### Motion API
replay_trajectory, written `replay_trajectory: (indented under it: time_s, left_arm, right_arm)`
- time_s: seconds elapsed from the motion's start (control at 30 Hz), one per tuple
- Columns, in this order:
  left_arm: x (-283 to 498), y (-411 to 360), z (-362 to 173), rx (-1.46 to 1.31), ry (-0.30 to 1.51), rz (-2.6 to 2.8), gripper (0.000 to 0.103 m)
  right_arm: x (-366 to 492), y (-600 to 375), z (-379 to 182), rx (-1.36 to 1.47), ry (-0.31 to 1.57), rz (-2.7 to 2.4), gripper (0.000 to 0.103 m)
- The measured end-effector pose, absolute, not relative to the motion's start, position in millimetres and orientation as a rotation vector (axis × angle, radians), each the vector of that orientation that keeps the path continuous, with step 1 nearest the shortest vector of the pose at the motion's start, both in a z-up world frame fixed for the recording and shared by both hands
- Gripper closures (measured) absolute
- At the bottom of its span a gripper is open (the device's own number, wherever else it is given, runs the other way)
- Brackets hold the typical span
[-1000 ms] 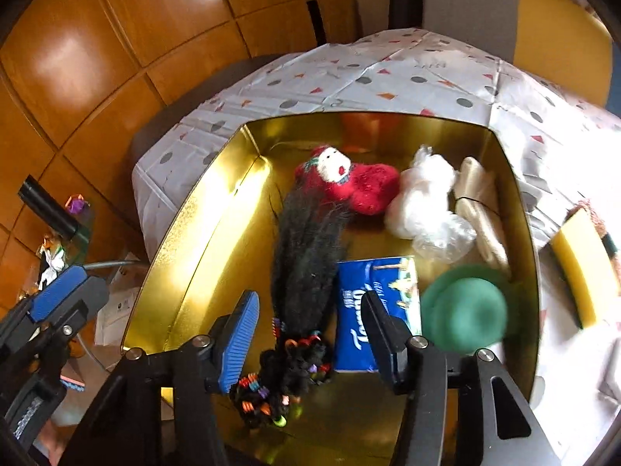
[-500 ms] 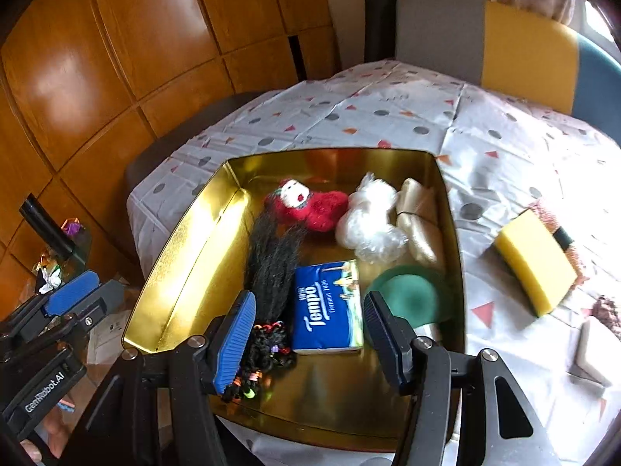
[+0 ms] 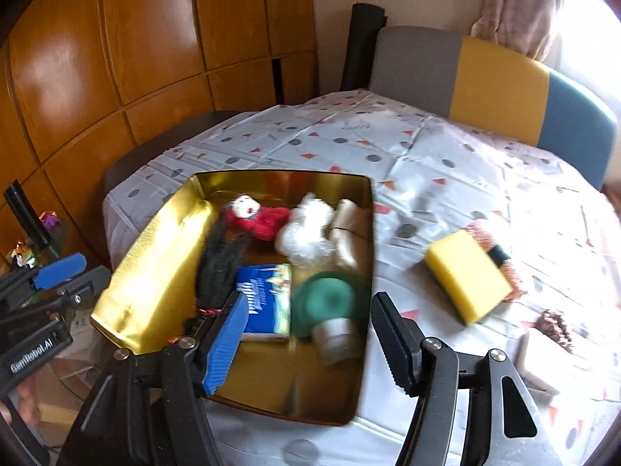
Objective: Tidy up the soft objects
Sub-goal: 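Carry the black hair bundle into the gold tray and open the right gripper, then grasp the white foam block with the left gripper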
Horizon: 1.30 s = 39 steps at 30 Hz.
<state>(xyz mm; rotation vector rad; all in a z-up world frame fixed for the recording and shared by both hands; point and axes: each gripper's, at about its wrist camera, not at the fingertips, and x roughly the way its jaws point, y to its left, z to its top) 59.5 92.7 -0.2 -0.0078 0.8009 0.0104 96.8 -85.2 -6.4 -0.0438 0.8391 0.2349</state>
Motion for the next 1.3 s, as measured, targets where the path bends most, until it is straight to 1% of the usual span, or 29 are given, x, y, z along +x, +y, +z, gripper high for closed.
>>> replay_trajectory:
  time_s: [0.07,0.6,0.8,0.93,1.03,1.1,1.17,1.3]
  left_arm:
    - [60.1,86.9,-0.4,0.005,0.802,-0.002,0.057]
    - [62.4,35.0,-3.7,0.090,0.824,-0.111,0.057]
    - [62.7,16.8,-4.7,0.121,0.829,-0.145,0.057]
    - [62.5,2.2,-5.8,0.145,0.832,-0.171,0.057]
    - [61.2,-14.1,-6.4,0.177,0.832,-0.210,0.057]
    - [60.5,-23.8,-7.5,0.192,0.834,-0.234,0.057]
    - [61.0,-38.5,-10.5,0.214,0.847,-0.268,0.057]
    - [61.8,-66.0,-16.0,0.247,0.867,-0.329,0.055]
  right_arm:
    - [94.2,-97.8,-4.8,-0.042,0.835,0.211,0.035]
    - [68.7,-244.6,-5.5,0.009,0.844,-0.085,0.034]
    - [52.6,-310.4,-11.3,0.074,0.834,-0.233,0.032]
    - [38.0,-350.2,-25.9,0.147,0.823,-0.337,0.032]
    - [30.6,-383.3,-37.7,0.263,0.845,-0.446,0.032]
    - [25.2,-398.1,-34.8,0.338,0.814,-0.474,0.032]
    - [18.7,-407.2,-32.6,0.385,0.788,-0.503,0.028]
    - [14.9,-417.6,-32.4,0.442,0.780,-0.537,0.028]
